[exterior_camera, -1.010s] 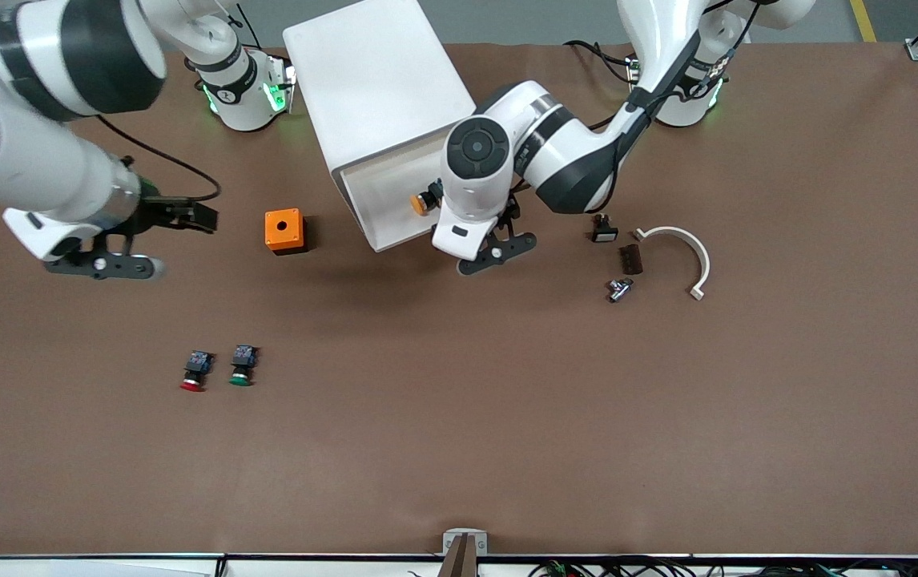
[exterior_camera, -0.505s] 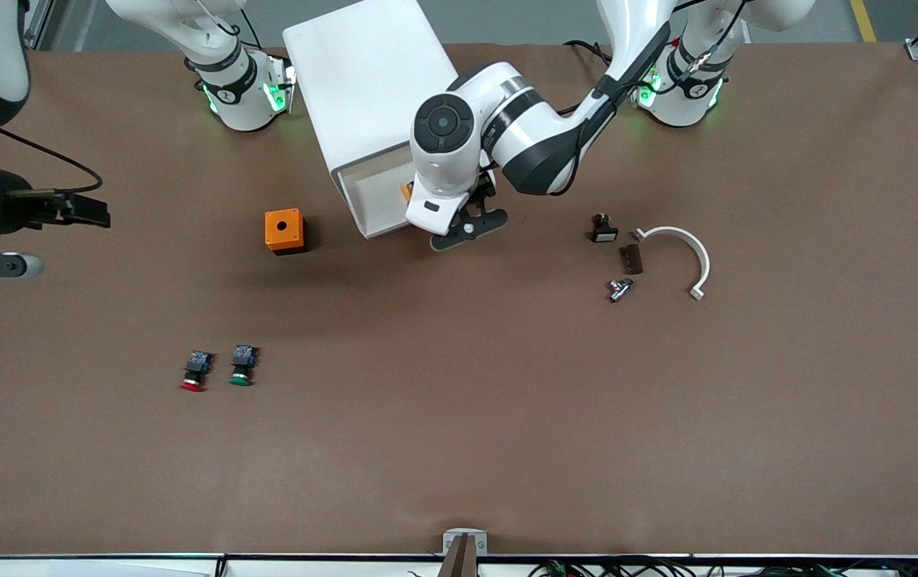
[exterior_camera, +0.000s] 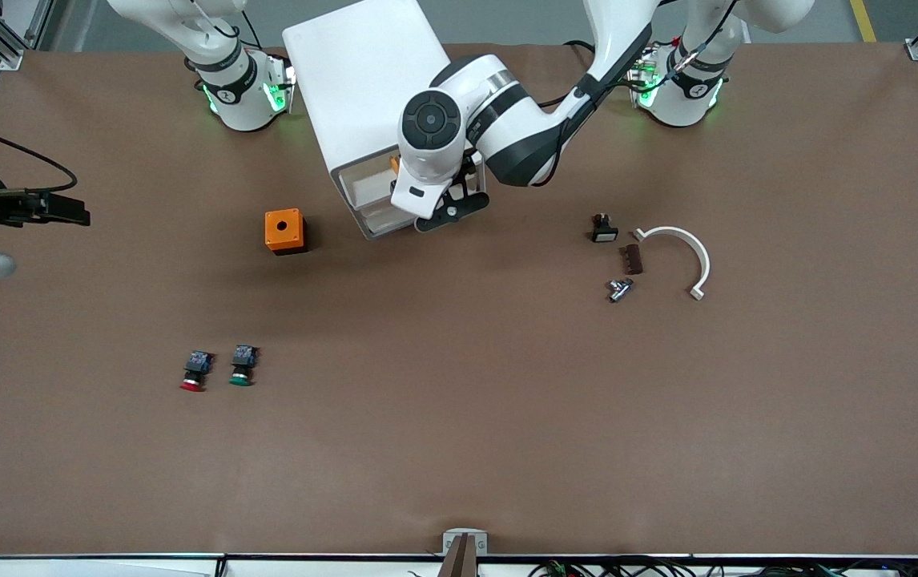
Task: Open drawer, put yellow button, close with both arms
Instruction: 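Push the drawer shut with the left gripper while the right gripper returns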
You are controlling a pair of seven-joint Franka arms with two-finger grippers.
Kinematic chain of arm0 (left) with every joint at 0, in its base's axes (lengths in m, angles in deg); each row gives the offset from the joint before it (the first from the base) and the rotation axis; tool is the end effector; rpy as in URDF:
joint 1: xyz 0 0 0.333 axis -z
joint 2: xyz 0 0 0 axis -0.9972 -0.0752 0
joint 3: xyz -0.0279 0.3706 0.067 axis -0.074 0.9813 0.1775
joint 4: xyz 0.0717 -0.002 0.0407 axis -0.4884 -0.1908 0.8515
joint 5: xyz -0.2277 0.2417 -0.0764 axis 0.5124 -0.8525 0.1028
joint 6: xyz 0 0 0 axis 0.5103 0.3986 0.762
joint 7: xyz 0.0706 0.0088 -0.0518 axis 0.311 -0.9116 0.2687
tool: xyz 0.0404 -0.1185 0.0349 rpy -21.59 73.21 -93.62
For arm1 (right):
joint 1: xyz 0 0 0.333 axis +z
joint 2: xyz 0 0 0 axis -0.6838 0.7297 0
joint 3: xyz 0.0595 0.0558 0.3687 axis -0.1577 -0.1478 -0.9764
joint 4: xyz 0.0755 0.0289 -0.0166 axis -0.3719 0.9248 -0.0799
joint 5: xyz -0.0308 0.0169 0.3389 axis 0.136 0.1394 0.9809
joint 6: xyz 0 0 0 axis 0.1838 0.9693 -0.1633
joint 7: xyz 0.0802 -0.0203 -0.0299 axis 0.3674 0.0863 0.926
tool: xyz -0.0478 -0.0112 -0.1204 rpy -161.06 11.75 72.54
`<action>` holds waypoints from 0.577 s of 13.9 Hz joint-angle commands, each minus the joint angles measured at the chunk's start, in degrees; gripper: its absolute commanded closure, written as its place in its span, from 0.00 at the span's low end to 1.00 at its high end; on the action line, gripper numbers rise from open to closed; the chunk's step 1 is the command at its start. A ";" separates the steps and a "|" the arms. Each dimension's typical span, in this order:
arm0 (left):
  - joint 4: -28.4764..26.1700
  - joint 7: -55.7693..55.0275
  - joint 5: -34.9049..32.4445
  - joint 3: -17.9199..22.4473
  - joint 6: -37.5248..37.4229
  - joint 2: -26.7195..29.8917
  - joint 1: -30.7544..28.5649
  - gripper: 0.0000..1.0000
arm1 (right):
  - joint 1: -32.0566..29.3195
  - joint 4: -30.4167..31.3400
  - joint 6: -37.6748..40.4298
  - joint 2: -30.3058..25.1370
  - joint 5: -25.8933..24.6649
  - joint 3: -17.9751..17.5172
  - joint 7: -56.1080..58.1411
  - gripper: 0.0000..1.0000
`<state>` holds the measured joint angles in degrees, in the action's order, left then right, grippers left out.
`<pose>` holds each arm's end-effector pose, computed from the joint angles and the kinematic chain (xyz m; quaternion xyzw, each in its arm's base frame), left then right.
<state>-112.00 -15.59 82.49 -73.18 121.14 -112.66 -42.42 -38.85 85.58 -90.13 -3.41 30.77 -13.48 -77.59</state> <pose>0.3868 -0.5579 0.4185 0.9657 0.1974 -0.1683 0.0082 0.5199 -0.0337 0.6070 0.9885 0.0103 -0.1502 0.0162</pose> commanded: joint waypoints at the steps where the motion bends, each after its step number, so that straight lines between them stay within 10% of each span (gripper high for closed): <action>1: -0.74 -1.81 3.47 0.17 0.76 0.19 1.55 0.00 | -1.30 -0.81 0.10 0.15 -0.31 -0.92 0.67 0.00; 8: -1.97 -0.85 16.64 0.17 1.12 -1.39 1.30 0.00 | -1.30 -4.23 0.81 0.07 -3.40 -0.92 0.05 0.00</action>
<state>-113.19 -15.88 93.91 -72.56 121.10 -113.79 -41.59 -39.34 82.76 -90.18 -3.40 28.47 -13.49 -77.59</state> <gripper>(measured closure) 0.000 0.000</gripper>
